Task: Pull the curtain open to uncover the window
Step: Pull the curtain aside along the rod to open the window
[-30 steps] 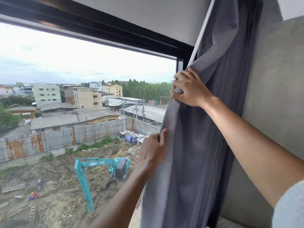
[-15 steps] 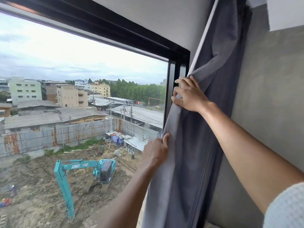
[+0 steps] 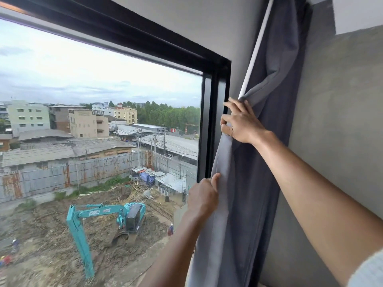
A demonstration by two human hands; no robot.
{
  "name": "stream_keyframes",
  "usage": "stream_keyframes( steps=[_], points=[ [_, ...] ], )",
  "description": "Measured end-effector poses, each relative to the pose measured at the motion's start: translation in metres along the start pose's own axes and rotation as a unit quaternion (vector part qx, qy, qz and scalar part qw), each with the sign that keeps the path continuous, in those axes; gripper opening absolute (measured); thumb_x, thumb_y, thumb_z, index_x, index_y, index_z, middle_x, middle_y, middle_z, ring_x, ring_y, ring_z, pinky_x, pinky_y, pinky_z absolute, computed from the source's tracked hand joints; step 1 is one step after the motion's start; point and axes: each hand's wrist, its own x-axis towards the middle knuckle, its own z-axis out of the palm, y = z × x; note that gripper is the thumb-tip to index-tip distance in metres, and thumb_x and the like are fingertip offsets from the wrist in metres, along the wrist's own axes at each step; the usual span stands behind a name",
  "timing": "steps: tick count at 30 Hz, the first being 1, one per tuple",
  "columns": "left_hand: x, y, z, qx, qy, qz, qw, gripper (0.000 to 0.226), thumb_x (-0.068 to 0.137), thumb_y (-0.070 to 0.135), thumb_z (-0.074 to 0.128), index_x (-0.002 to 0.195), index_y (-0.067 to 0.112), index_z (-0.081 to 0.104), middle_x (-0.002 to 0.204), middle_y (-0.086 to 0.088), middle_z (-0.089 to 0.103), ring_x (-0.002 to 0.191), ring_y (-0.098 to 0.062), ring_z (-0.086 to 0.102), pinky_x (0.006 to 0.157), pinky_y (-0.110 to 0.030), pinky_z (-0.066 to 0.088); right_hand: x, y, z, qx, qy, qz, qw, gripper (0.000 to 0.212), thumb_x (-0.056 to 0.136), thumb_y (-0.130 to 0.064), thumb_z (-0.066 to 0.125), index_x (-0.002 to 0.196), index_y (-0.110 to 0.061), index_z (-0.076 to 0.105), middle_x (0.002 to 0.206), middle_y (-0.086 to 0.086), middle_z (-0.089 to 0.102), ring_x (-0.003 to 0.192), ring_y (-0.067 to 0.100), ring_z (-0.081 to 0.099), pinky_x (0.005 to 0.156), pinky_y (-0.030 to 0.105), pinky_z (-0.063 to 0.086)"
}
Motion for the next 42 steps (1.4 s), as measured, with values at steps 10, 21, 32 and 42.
stream_keyframes(
  steps=[10,21,32,42],
  points=[
    [-0.025,-0.012,0.008,-0.071,-0.037,-0.035,0.996,0.064,0.103,0.052,0.022,0.119,0.007,0.065,0.122,-0.026,0.066,0.117,-0.042,0.059,0.098,-0.043,0.045,-0.025,-0.020,0.001,0.006,0.000,0.016,1.000,0.021,0.097,-0.032,0.054,0.097,-0.019,0.070,0.163,0.012,0.021,0.153,0.026,-0.003,0.122,0.051,-0.009],
    [-0.061,-0.010,0.017,-0.119,-0.021,0.000,0.993,0.048,0.105,0.041,0.031,0.104,0.005,0.063,0.103,-0.023,0.068,0.104,-0.039,0.059,0.083,-0.041,0.044,-0.053,-0.041,-0.019,0.060,-0.017,0.056,0.996,0.031,0.096,-0.014,0.045,0.092,-0.024,0.074,0.161,0.009,0.025,0.153,0.022,-0.008,0.120,0.051,-0.015],
    [-0.096,-0.035,0.004,-0.192,-0.045,-0.009,0.980,0.035,0.103,0.031,0.046,0.072,0.016,0.045,0.060,0.005,0.040,0.052,-0.008,0.036,0.050,-0.022,0.031,-0.085,-0.107,-0.016,0.076,0.086,0.058,0.992,0.058,0.075,0.017,0.045,0.116,-0.017,0.068,0.157,0.020,0.032,0.154,0.031,0.000,0.120,0.051,-0.013],
    [-0.117,-0.058,-0.013,-0.071,-0.097,0.011,0.993,0.034,0.097,0.030,0.054,0.128,0.015,0.054,0.101,-0.009,0.065,0.091,-0.026,0.062,0.082,-0.039,0.052,-0.103,-0.126,-0.012,0.059,0.120,-0.006,0.991,0.039,0.083,0.003,0.055,0.120,-0.006,0.066,0.145,0.024,0.046,0.149,0.038,0.020,0.123,0.055,0.007]
  ],
)
